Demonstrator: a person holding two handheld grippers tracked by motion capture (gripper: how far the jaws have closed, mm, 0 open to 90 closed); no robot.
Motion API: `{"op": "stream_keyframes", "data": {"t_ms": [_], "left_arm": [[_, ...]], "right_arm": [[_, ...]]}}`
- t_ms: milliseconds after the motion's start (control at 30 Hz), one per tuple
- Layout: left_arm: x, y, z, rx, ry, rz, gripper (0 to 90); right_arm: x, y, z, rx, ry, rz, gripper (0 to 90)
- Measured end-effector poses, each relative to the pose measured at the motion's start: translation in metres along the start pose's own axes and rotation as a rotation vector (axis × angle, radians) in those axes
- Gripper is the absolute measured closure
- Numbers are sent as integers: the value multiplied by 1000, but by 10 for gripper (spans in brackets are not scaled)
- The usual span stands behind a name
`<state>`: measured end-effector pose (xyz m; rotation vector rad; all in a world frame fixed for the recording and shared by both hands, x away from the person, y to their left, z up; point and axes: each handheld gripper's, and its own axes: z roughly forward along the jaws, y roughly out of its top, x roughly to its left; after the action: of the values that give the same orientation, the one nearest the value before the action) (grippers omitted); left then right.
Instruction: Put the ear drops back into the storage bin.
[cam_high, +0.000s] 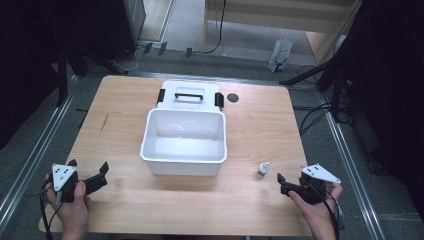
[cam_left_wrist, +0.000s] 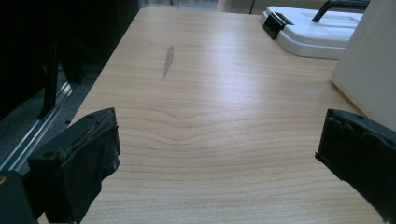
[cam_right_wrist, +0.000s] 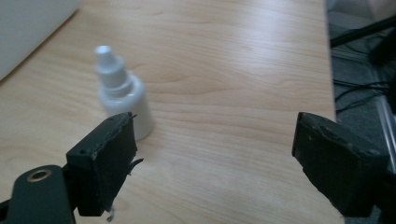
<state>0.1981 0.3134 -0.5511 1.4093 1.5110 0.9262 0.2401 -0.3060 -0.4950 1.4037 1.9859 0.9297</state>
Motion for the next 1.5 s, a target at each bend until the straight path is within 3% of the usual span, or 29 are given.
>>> {"op": "stream_keyframes", "data": {"t_ms": [100, 133, 233, 300, 367, 433, 467, 567, 600, 667, 700, 733, 767, 800, 900, 933, 1000, 1100, 1233, 1367, 1500], "left_arm": [[0, 0, 0, 3, 2, 3, 0], [0, 0, 0, 3, 2, 3, 0], [-2, 0, 0, 4, 6, 18, 0], [-2, 0, 1, 4, 4, 20, 1], [-3, 0, 1, 6, 5, 27, 2], [-3, 0, 0, 6, 6, 28, 2], [-3, 0, 1, 6, 6, 30, 2], [-4, 0, 1, 7, 7, 33, 2], [-4, 0, 1, 7, 8, 36, 2], [-4, 0, 1, 14, 7, 44, 3], [-5, 0, 1, 14, 8, 46, 3], [-5, 0, 2, 13, 8, 48, 3], [-5, 0, 2, 15, 8, 51, 3], [-6, 0, 2, 17, 9, 53, 3], [-6, 0, 2, 18, 10, 58, 3], [-6, 0, 2, 19, 9, 58, 3], [-6, 1, 2, 20, 7, 58, 3], [-6, 1, 3, 19, 6, 58, 3], [-7, 1, 3, 19, 4, 63, 3], [-7, 1, 3, 21, 4, 65, 3], [-7, 1, 3, 22, 3, 64, 3]], "right_arm": [[6, 16, 1, 92, 36, -75, 147], [6, 16, 1, 92, 36, -75, 147], [15, 36, 4, 217, 62, -157, 157], [16, 39, 5, 235, 62, -176, 159], [21, 49, 9, 292, 71, -221, 170], [23, 52, 10, 308, 69, -231, 172], [26, 59, 14, 348, 80, -250, 174], [29, 64, 17, 392, 97, -268, 182], [32, 72, 21, 463, 123, -295, 184], [33, 74, 22, 494, 130, -296, 194], [36, 80, 27, 583, 157, -304, 194], [36, 80, 27, 583, 157, -304, 194], [38, 85, 32, 640, 153, -309, 220], [38, 87, 33, 662, 154, -308, 215], [38, 91, 37, 682, 140, -315, 239], [38, 97, 40, 689, 136, -291, 270], [39, 100, 41, 696, 138, -288, 284], [42, 110, 45, 708, 142, -305, 388], [44, 117, 52, 717, 155, -288, 458], [48, 117, 59, 737, 162, -284, 513], [51, 114, 69, 776, 167, -284, 663]]}}
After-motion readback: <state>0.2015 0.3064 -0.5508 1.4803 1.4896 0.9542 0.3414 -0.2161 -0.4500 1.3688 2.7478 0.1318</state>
